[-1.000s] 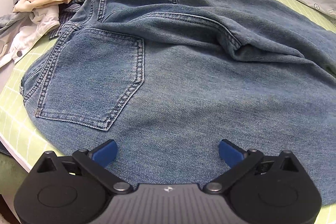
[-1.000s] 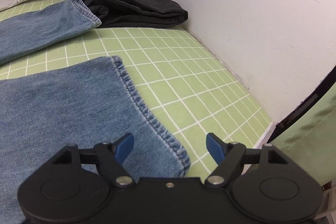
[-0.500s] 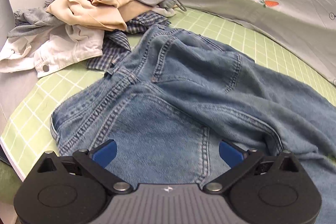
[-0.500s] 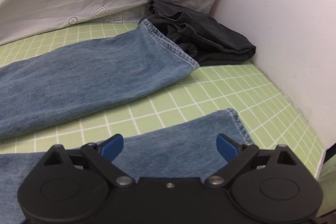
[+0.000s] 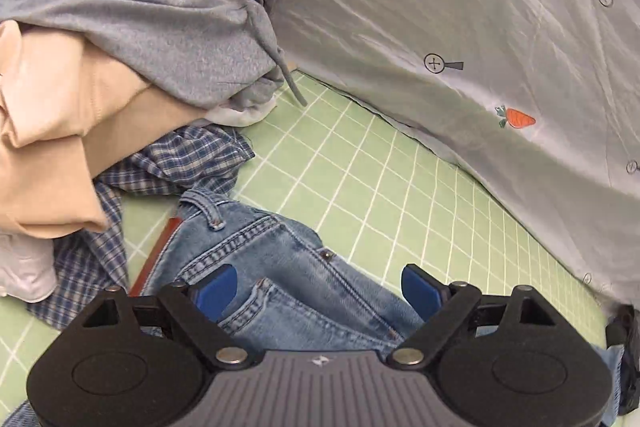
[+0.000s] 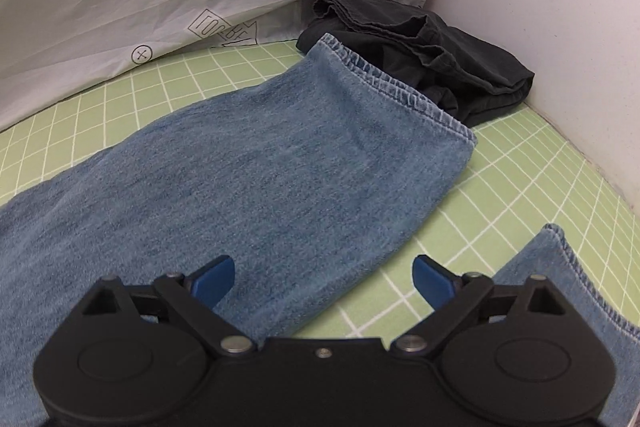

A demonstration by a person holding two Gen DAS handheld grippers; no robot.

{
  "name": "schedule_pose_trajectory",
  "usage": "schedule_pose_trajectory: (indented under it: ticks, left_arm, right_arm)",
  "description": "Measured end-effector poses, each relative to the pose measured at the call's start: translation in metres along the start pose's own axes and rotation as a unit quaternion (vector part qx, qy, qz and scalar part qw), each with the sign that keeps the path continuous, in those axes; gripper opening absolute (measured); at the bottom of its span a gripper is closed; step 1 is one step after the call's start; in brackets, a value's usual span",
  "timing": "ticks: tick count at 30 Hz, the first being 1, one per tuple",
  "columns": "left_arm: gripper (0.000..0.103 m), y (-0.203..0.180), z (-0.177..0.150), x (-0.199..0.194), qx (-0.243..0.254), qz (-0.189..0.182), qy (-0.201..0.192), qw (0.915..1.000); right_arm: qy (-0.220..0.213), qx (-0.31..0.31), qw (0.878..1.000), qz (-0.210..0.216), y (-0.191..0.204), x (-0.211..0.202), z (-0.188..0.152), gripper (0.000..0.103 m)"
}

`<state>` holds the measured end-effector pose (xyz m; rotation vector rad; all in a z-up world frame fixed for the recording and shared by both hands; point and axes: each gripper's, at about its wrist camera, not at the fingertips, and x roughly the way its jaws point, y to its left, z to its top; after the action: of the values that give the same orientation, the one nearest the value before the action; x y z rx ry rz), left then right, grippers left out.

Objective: Fold clothes

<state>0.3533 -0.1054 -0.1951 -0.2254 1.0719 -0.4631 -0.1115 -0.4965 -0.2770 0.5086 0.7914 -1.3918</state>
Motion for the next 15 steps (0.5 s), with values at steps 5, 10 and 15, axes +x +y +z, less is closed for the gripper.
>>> schedule_pose_trajectory:
  ticks: [5,10,15]
  left_arm:
    - [0.090,-0.008,0.018,0.045,-0.048,0.050,0.063,0.9956]
    - [0.078,-0.012,0.017,0.068,-0.074,0.106,0.090,0.9875]
    - [0.038,-0.010,0.016,0.066,-0.101,0.143,0.063,0.9826]
  right_arm:
    - [0.006,0.002,1.000,-0.022,0.003,0.015,0.010,0.096]
    - [0.007,0.001,1.000,-0.023,0.000,0.022,0.019,0.094]
    - [0.003,-0.005,1.000,-0.017,-0.002,0.027,0.025,0.094]
